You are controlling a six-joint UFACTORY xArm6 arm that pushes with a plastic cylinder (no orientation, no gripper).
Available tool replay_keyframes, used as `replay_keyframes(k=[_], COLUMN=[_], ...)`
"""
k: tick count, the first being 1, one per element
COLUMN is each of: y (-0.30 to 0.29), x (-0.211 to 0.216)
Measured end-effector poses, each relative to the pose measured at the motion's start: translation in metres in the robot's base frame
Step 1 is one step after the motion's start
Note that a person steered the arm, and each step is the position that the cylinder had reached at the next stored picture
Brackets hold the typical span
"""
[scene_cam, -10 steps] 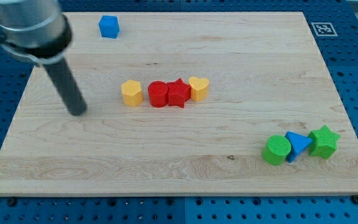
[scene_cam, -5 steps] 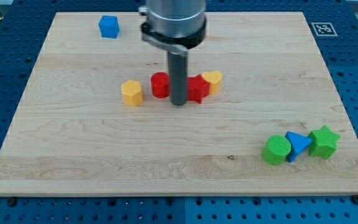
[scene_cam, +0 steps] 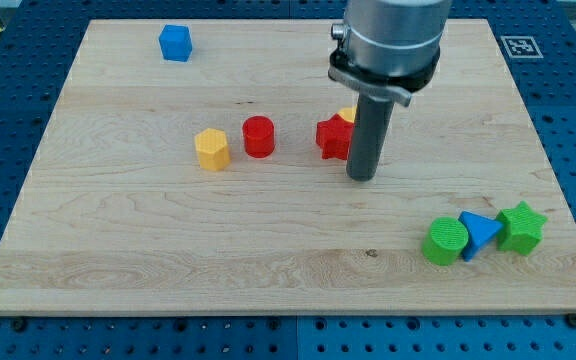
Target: Move the red star towards the top center of the board
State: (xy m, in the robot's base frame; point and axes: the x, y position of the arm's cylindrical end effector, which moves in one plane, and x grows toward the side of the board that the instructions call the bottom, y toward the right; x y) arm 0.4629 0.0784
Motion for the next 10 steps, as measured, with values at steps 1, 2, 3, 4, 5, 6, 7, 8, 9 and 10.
replay_keyframes(k=[1, 2, 3, 4, 5, 6, 7, 8, 9, 10], y=[-0.017, -0.044, -0.048, -0.048, -0.054, -0.088, -0.093, -0.061, -0.054, -0.087], x=[-0.040, -0.077, -0.078, -0.039, -0.018, -0.034, -0.074, -0.093, -0.078, -0.069])
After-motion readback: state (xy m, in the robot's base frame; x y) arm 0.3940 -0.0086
